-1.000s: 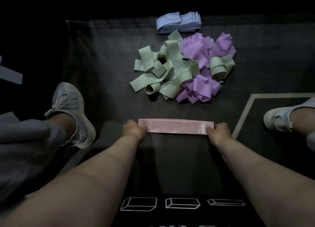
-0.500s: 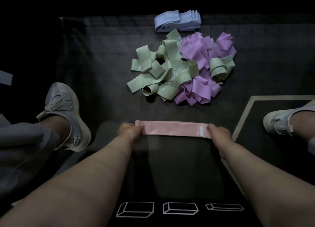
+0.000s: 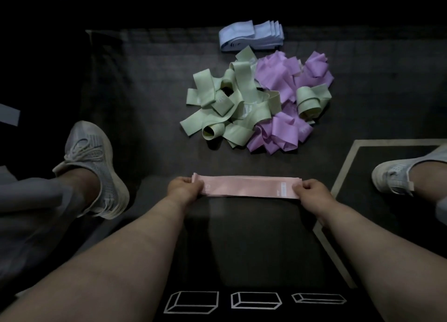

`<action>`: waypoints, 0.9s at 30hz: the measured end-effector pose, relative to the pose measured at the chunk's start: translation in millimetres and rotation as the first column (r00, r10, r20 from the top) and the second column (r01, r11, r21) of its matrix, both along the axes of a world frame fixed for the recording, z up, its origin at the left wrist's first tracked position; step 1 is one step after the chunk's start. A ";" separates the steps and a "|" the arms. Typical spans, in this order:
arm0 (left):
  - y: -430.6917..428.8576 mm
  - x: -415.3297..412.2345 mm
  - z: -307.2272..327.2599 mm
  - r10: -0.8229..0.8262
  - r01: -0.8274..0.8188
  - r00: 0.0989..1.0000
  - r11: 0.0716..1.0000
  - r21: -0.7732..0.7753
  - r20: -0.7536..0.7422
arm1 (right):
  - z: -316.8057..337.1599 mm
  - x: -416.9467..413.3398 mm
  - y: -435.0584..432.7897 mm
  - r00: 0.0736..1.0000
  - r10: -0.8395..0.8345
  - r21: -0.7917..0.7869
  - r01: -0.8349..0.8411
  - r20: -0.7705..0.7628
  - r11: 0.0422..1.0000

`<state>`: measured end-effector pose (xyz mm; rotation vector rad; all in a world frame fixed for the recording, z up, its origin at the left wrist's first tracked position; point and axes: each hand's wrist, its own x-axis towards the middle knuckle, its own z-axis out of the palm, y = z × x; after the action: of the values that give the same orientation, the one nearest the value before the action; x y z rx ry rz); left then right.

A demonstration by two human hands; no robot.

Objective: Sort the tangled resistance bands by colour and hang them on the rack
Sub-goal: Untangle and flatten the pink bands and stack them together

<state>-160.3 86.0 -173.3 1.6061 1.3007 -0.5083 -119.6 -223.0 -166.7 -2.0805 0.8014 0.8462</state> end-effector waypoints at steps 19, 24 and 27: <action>-62.2 49.7 162.5 -0.247 0.271 0.874 0.962 0.002 0.417 | 151.7 35.0 106.3 0.850 0.335 -0.079 -0.332 0.407 0.940; -64.0 43.4 209.9 -0.164 0.243 0.861 0.964 -0.105 0.481 | 186.9 28.4 113.3 0.919 0.081 0.221 -0.178 0.386 0.959; -54.1 35.5 227.4 -0.152 0.277 0.860 0.941 -0.196 0.488 | 212.7 20.6 112.0 0.962 -0.091 0.498 -0.051 0.258 0.866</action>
<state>-124.8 31.9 54.1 1.5351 0.6639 -0.3753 -99.1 -111.1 46.0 -1.6663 0.3947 0.6478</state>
